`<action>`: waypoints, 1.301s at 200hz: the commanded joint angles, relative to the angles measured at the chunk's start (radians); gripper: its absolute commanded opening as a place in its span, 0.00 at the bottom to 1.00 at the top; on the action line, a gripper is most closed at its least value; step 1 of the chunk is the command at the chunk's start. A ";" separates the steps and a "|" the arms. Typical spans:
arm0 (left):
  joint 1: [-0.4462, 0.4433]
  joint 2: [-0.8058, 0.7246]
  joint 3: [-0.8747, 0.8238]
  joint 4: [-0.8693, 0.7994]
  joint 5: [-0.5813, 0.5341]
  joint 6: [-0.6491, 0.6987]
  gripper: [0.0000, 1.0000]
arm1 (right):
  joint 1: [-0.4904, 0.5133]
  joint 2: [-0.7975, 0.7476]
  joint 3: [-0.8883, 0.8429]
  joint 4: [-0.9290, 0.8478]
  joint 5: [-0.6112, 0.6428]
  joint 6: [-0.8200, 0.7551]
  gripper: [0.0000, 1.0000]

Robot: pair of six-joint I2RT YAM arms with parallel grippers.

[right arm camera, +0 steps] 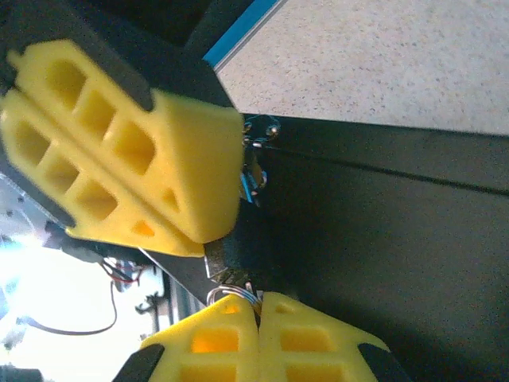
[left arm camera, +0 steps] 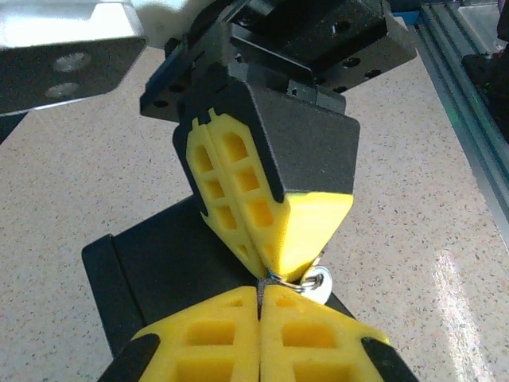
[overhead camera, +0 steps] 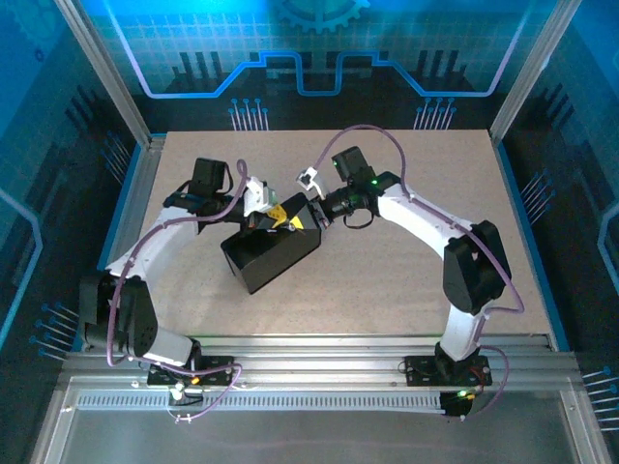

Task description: Unlock the padlock with the key

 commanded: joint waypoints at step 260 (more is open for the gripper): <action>0.013 -0.241 -0.071 -0.163 -0.738 -0.931 0.19 | 0.174 0.114 0.307 -0.330 0.585 -0.515 0.56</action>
